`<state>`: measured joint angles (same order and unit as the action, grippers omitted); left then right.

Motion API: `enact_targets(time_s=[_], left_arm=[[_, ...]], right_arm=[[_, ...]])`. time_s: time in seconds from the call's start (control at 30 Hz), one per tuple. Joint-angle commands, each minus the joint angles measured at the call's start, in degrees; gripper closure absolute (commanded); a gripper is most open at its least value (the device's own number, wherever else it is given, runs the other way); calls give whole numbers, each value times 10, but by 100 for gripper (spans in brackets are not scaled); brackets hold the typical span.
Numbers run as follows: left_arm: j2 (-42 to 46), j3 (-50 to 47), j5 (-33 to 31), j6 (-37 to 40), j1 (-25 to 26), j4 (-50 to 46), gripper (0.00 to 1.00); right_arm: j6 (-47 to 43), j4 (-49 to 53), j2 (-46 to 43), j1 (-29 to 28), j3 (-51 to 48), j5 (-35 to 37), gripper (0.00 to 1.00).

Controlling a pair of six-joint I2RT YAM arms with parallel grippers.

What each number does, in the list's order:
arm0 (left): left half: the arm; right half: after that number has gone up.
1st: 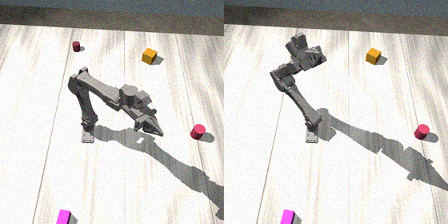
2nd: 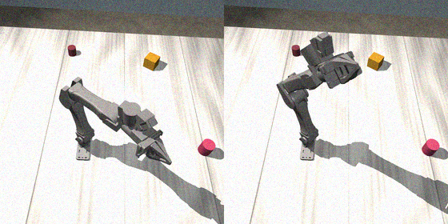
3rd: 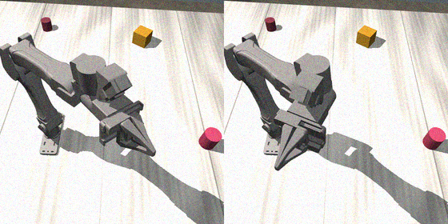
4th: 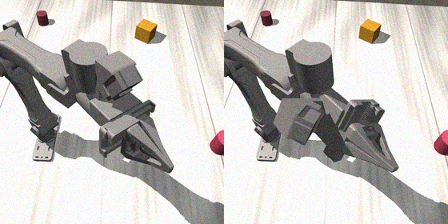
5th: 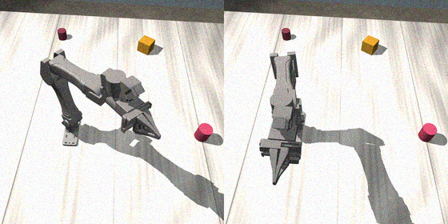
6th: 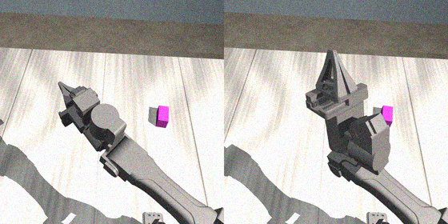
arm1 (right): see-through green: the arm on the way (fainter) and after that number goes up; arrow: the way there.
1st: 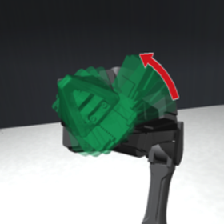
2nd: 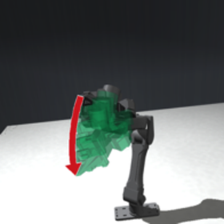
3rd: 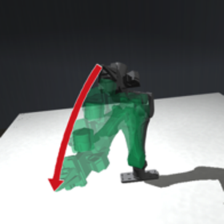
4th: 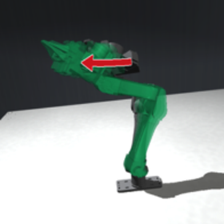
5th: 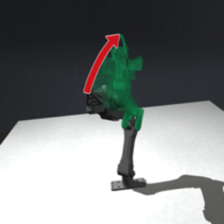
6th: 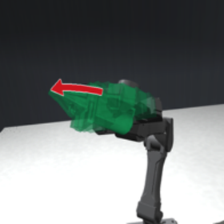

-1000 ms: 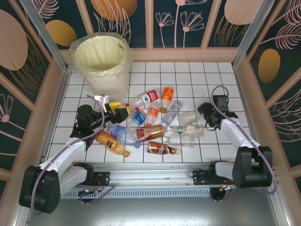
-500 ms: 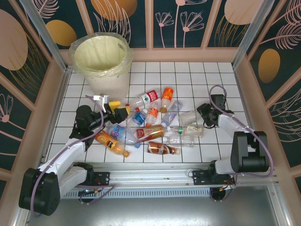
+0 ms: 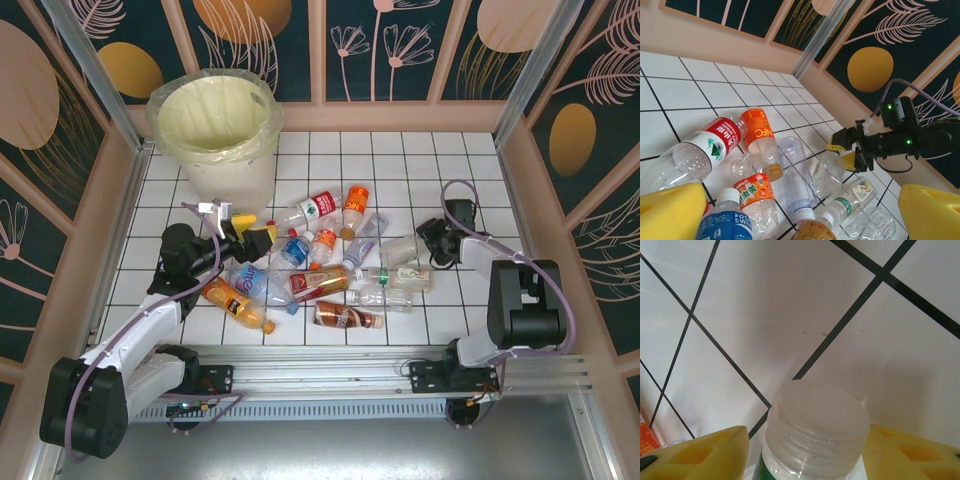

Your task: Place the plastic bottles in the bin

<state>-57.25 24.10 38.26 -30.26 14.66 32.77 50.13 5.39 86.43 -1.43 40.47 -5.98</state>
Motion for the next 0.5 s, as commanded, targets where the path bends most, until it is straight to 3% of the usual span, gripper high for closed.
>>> enact_targets(time_s=[0.0,0.47], left_arm=[[1,-3,-6,13,3,-1,1],[-13,16,-27,9,7,-22,2]], right_arm=[[13,-29,13,5,16,-4,39],[25,-138,63,5,-2,-19,43]])
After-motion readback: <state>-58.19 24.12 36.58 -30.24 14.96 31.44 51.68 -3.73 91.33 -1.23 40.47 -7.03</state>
